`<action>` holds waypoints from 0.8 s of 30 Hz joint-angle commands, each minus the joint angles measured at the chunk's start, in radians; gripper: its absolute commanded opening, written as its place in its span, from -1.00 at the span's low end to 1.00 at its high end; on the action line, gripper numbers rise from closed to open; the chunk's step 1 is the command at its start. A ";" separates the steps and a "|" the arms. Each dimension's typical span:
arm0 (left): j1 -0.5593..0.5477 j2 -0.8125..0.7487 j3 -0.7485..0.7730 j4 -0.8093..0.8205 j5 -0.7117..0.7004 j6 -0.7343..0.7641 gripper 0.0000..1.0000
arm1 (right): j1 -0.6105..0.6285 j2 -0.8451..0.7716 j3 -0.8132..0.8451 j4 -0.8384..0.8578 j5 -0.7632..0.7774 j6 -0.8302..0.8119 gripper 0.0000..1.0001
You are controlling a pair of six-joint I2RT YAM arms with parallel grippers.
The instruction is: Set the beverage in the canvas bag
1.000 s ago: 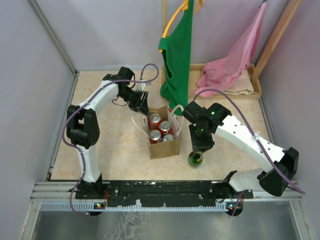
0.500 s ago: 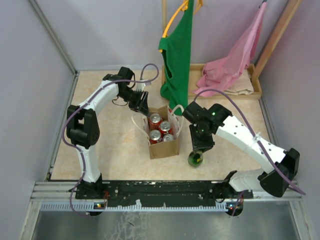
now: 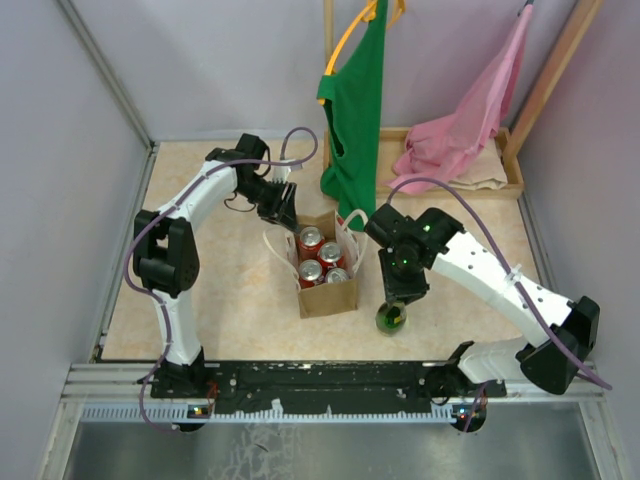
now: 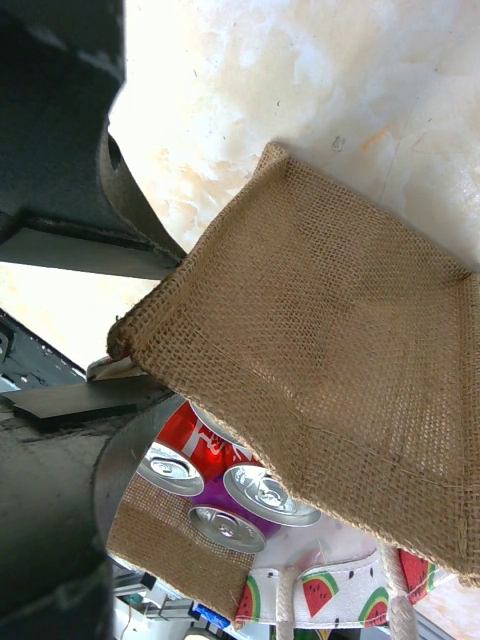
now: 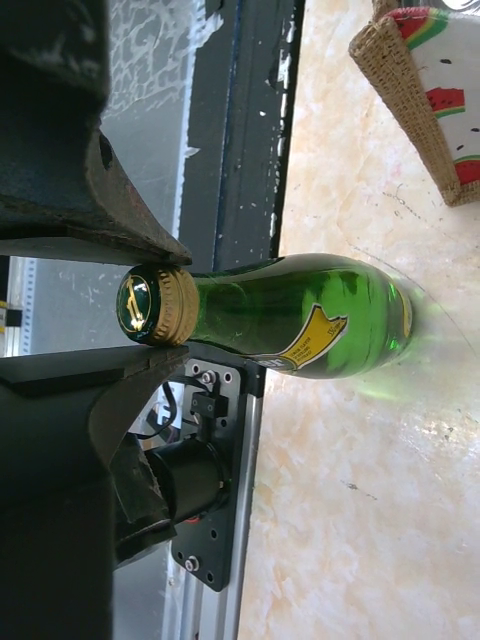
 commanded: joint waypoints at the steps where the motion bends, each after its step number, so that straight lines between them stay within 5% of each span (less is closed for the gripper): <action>1: -0.009 -0.004 0.003 0.038 0.015 0.005 -0.04 | 0.009 -0.013 0.052 0.016 0.062 0.015 -1.00; 16: -0.009 -0.002 -0.001 0.041 0.015 0.004 -0.04 | 0.008 -0.003 0.048 0.025 0.086 0.018 -0.99; 24: -0.009 -0.004 -0.003 0.041 0.016 0.004 -0.04 | 0.008 0.011 -0.015 0.051 0.097 0.016 -0.15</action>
